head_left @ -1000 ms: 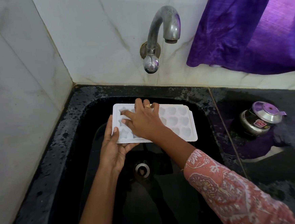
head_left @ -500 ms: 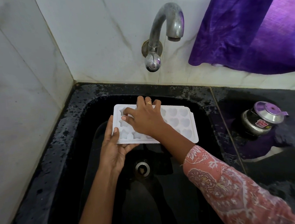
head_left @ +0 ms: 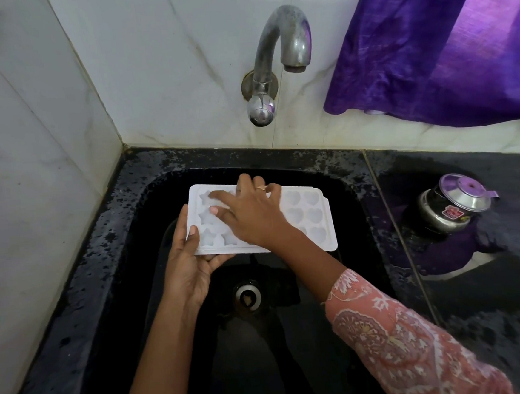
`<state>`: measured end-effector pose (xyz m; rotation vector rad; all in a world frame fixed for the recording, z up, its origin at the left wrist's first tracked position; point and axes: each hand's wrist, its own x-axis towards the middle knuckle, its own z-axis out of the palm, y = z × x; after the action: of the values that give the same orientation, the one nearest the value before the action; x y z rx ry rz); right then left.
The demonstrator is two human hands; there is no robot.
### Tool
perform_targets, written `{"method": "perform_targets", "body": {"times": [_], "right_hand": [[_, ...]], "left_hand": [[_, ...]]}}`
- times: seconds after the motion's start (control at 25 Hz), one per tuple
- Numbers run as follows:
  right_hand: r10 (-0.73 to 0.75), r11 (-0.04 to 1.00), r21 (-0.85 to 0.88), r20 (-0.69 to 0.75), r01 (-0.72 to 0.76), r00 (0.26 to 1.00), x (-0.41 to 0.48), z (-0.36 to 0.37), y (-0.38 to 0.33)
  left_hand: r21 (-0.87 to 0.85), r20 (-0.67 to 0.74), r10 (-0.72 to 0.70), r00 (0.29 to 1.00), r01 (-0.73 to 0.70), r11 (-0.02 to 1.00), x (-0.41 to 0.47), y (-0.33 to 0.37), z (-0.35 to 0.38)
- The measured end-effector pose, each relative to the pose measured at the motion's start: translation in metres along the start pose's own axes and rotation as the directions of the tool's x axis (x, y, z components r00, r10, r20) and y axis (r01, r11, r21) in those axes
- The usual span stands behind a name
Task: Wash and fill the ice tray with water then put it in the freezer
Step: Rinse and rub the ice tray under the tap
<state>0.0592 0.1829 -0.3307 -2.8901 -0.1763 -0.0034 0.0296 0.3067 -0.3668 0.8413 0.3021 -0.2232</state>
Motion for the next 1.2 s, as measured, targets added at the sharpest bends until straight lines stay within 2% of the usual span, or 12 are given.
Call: {"method": "perform_targets", "body": {"times": [0.16, 0.28, 0.4, 0.76, 1.0, 1.2], "right_hand": [[0.267, 0.950, 0.206, -0.151, -0.234, 0.952, -0.027, -0.020, 0.042], [0.376, 0.923, 0.167, -0.209, -0.346, 0.903, -0.056, -0.026, 0.077], [0.377, 0.926, 0.084, -0.171, -0.368, 0.910, -0.072, -0.019, 0.089], [0.336, 0.941, 0.078, -0.128, -0.328, 0.933, -0.068, -0.011, 0.087], [0.330, 0.938, -0.044, -0.198, -0.345, 0.923, -0.071, -0.008, 0.092], [0.340, 0.939, 0.012, -0.168, -0.343, 0.925, -0.069, -0.008, 0.089]], "left_hand": [[0.050, -0.004, 0.020, 1.000, -0.020, 0.999, 0.004, 0.008, -0.002], [0.035, -0.015, 0.022, 1.000, -0.021, 0.999, 0.006, 0.011, -0.005], [0.044, -0.017, 0.031, 0.999, -0.030, 0.999, 0.008, 0.013, -0.006], [0.072, -0.020, 0.062, 0.998, -0.060, 0.996, 0.006, 0.019, -0.004], [0.085, -0.016, 0.057, 0.998, -0.056, 0.995, 0.006, 0.020, -0.005], [0.094, 0.019, 0.076, 0.997, -0.078, 0.992, 0.006, 0.019, -0.006]]}}
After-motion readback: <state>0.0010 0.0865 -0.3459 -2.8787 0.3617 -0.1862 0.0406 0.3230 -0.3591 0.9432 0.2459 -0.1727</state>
